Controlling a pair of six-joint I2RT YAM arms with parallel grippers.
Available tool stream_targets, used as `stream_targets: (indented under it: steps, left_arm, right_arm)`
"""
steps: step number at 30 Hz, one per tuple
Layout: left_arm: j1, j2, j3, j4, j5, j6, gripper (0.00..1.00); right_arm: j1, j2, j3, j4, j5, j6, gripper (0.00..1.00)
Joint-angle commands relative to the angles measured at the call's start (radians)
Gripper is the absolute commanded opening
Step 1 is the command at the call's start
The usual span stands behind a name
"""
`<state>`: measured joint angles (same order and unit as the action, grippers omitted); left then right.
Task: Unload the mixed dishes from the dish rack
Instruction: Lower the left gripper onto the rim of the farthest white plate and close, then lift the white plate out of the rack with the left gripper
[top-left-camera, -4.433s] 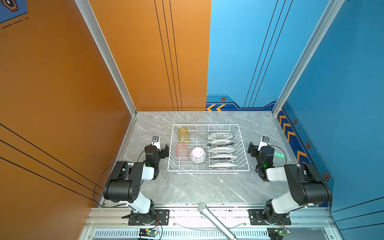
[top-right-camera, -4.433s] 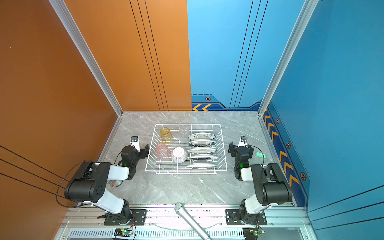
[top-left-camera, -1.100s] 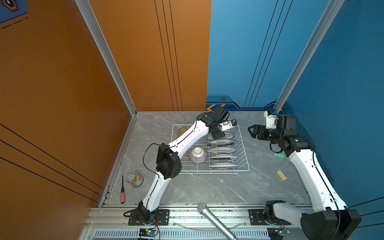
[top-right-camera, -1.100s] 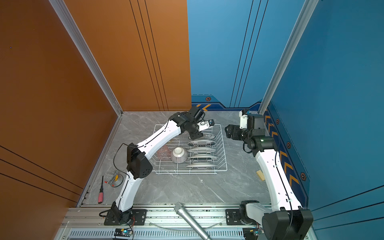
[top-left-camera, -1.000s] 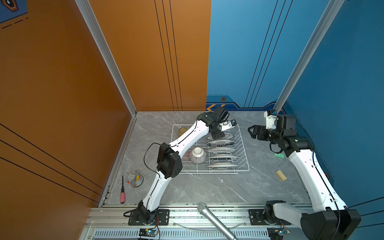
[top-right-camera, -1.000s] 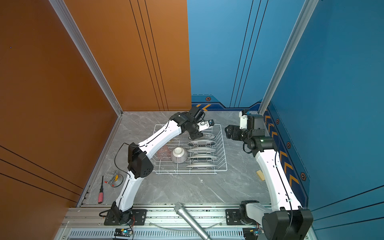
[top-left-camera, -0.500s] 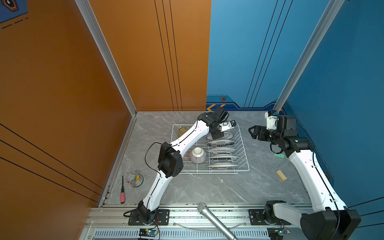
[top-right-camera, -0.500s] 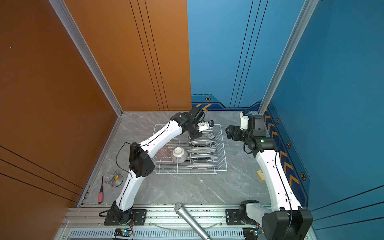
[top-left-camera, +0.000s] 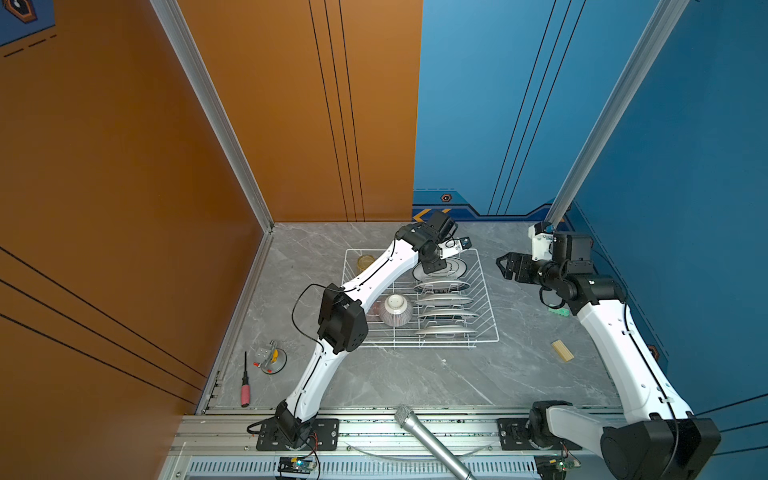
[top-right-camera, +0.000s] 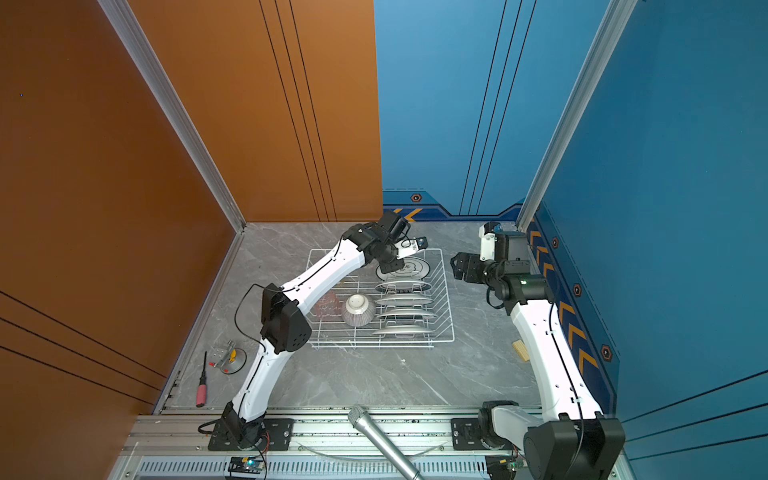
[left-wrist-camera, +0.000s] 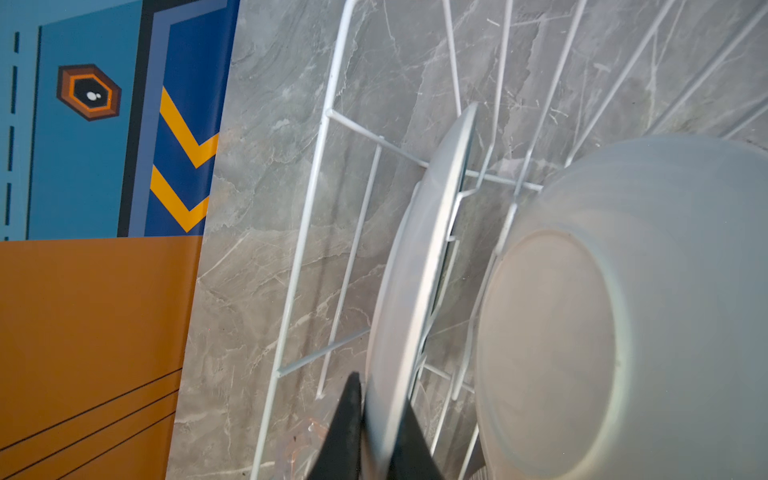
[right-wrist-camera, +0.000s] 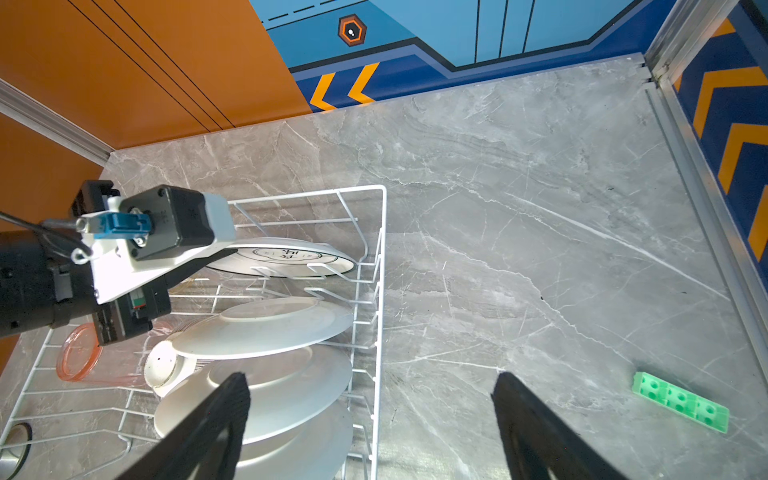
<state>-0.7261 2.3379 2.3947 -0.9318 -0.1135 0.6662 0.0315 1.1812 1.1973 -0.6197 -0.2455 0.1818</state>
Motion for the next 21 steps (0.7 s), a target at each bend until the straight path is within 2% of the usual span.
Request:
stream_targets:
  steps: [1,9,21]
  left_arm:
    - [-0.022,0.02,0.019,-0.054,-0.024,-0.022,0.05]
    - [-0.032,0.019,0.023,-0.035,-0.084,-0.014,0.0]
    - [-0.085,-0.013,0.049,0.025,-0.123,-0.016,0.0]
  right_arm:
    - [-0.008,-0.02,-0.015,0.0,-0.021,0.007,0.9]
    - [-0.008,-0.021,-0.025,0.008,-0.031,0.016,0.9]
    - [-0.008,-0.026,-0.042,0.021,-0.038,0.026,0.9]
